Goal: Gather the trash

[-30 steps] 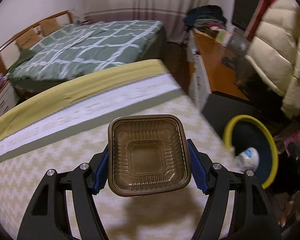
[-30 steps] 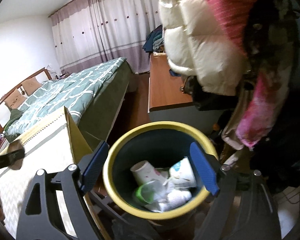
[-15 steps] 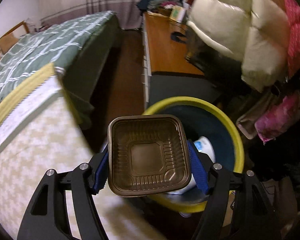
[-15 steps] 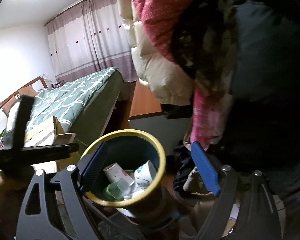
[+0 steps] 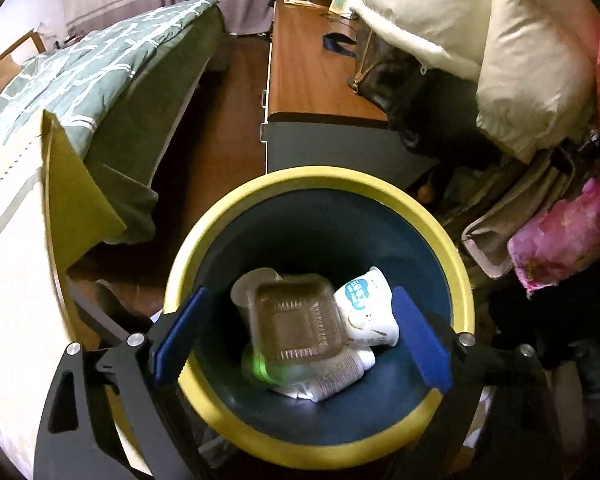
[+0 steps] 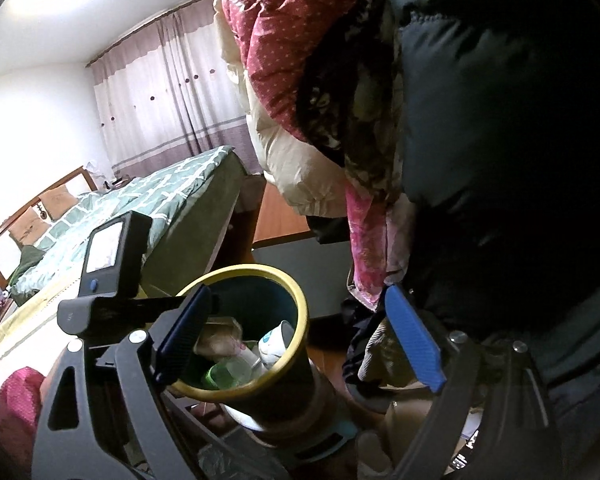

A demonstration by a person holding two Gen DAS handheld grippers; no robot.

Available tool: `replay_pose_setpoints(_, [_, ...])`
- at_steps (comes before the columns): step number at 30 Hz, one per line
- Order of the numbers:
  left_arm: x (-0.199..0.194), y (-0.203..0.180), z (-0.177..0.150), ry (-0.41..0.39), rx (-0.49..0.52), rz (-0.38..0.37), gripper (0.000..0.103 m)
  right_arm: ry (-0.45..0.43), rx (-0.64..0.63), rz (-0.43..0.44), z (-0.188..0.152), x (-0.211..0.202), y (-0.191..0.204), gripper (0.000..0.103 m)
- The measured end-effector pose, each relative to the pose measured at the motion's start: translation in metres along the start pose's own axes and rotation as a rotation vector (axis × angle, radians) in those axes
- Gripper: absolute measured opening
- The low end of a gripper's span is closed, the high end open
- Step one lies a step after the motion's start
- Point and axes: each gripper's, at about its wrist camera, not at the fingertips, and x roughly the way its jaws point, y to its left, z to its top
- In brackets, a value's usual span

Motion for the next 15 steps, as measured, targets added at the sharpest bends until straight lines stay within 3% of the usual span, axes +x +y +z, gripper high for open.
replay_pose_setpoints(4, [-0.039, 0.023, -0.012, -0.053, -0.029, -0.01, 0.095, 0.001, -0.001, 0.02, -0.002, -0.003, 0.005, 0.085])
replay_pose_setpoints(10, [-0.117, 0.075, -0.049, -0.215, -0.095, 0.062, 0.098, 0.011, -0.032, 0.067, -0.005, -0.006, 0.023, 0.085])
replay_pose_setpoints(15, [-0.181, 0.132, -0.1, -0.324, -0.169, 0.232, 0.098, 0.017, -0.078, 0.113, -0.008, -0.012, 0.044, 0.088])
